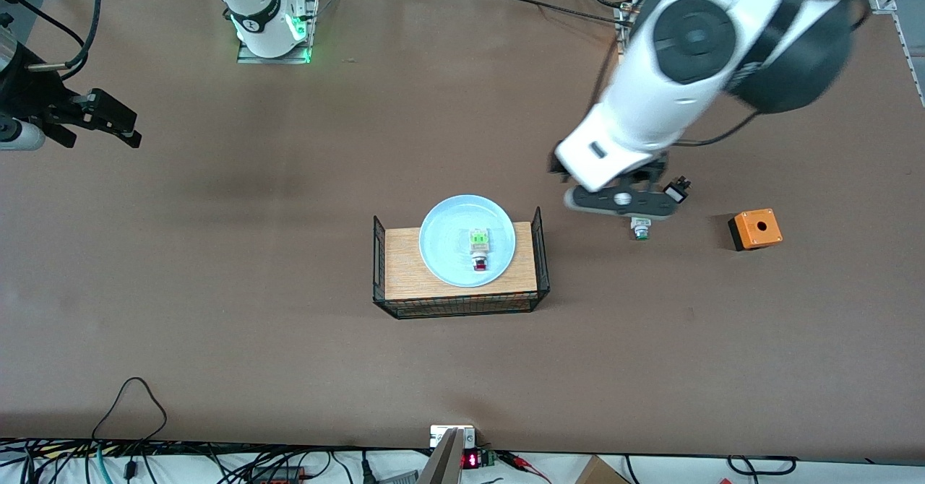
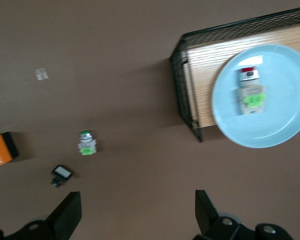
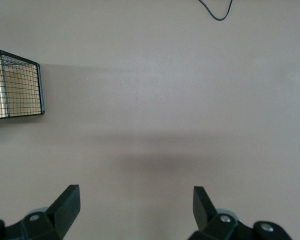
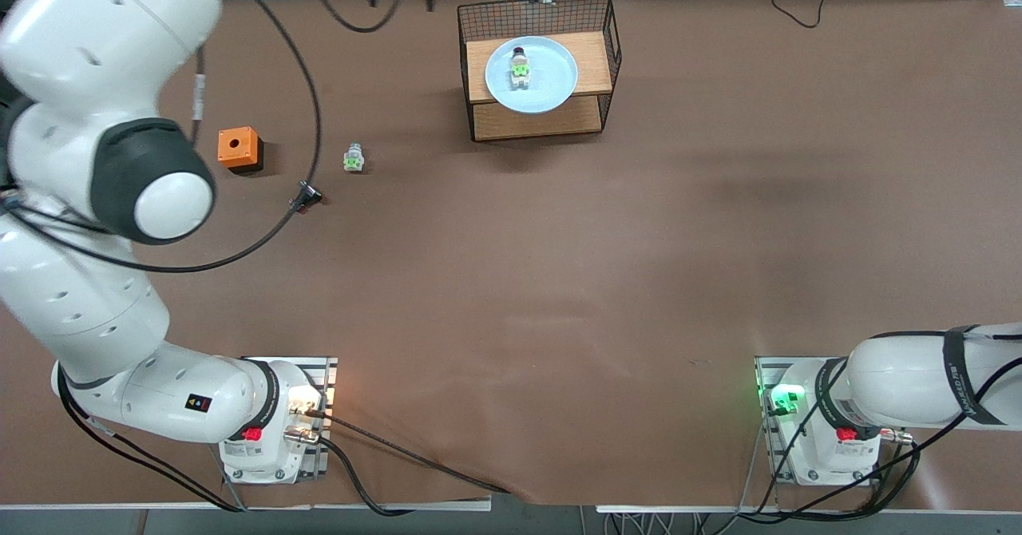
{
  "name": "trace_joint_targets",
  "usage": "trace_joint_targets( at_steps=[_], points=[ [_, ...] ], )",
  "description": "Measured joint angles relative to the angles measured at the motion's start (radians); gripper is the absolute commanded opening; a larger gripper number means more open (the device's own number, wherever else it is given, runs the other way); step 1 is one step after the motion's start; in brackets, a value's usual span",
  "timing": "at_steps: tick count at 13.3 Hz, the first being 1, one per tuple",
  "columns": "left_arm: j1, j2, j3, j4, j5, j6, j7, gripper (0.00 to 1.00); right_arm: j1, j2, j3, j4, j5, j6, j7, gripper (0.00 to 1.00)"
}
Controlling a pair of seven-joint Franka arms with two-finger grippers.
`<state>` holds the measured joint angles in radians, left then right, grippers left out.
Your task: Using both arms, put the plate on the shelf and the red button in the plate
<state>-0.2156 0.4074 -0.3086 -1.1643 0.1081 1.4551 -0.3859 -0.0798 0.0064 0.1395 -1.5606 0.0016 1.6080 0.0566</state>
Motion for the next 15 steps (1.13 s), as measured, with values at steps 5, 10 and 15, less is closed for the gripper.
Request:
trace_joint_targets(
  at_steps=[5,10,15],
  points=[
    [0.121,-0.316,0.139,-0.399,-0.135,0.163,0.183,1.0,0.0,0.0,0.0,0.0,0.0,0.0,0.0,1.0],
    [0.178,-0.432,0.292,-0.537,-0.145,0.205,0.353,1.0,0.001,0.0,0.001,0.0,0.0,0.0,0.0,1.0],
    [0.179,-0.422,0.296,-0.544,-0.139,0.208,0.355,1.0,0.001,0.0,0.001,0.0,0.0,0.001,0.0,1.0]
  ],
)
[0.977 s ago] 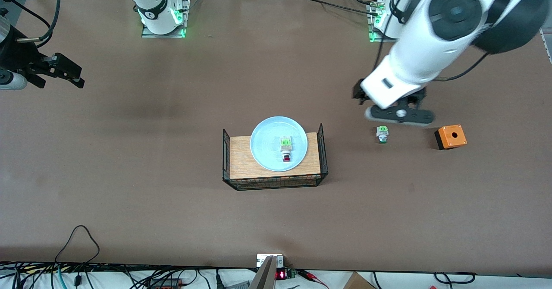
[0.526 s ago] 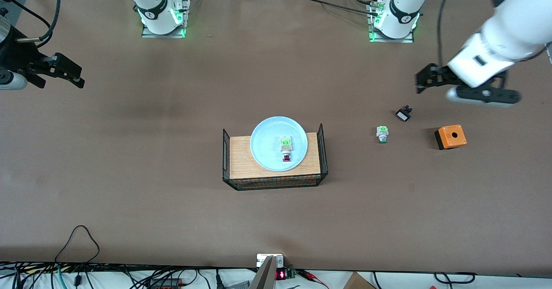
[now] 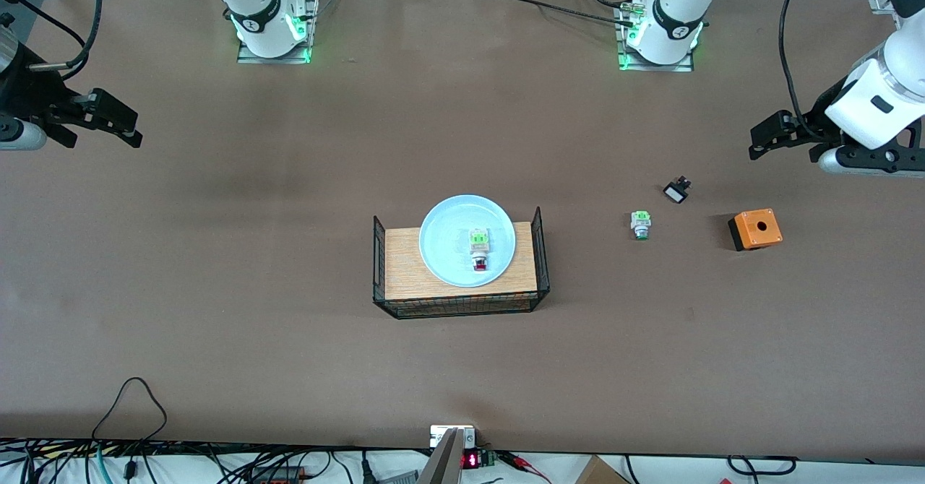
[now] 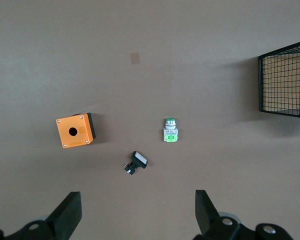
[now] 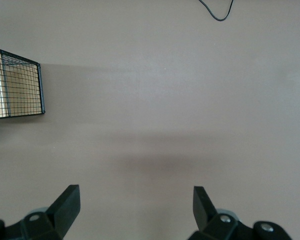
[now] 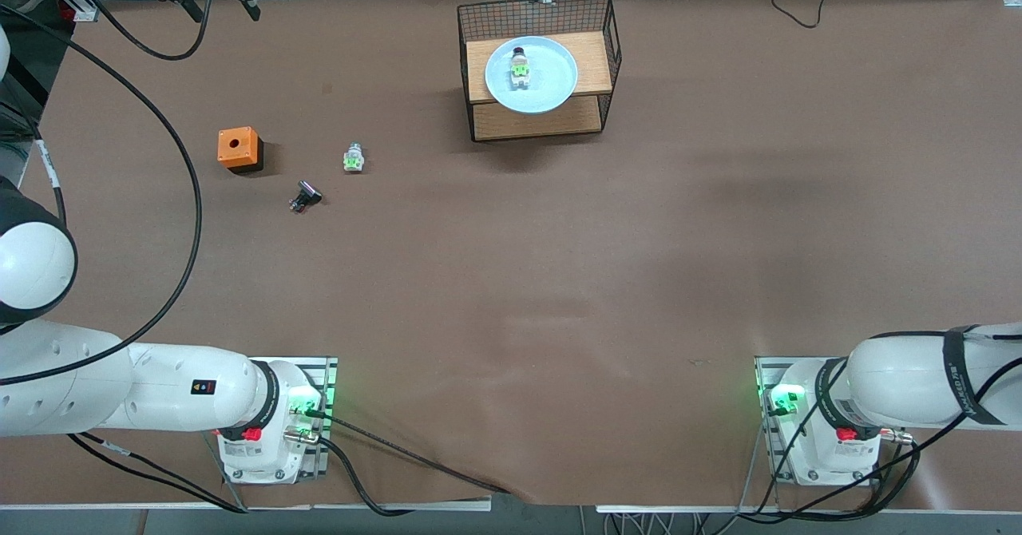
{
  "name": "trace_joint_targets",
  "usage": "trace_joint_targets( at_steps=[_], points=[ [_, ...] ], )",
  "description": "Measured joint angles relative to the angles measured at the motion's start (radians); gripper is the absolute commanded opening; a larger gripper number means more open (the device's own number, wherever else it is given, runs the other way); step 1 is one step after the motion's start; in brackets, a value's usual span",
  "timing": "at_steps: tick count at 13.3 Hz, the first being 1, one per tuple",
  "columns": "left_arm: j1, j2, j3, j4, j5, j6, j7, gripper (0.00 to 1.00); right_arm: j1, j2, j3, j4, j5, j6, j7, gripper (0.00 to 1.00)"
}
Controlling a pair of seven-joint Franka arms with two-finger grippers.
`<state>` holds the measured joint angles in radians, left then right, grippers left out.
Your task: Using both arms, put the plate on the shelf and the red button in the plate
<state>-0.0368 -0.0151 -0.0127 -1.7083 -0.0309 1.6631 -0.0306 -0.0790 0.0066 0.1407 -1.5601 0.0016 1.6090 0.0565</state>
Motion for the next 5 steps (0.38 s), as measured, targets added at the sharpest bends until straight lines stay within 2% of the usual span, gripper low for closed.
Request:
trace_joint_targets(
  at_steps=[5],
  points=[
    [-0.001,0.001,-0.008,0.004,0.045,-0.013,0.0,1.0,0.0,0.0,0.0,0.0,0.0,0.0,0.0,1.0]
  ],
)
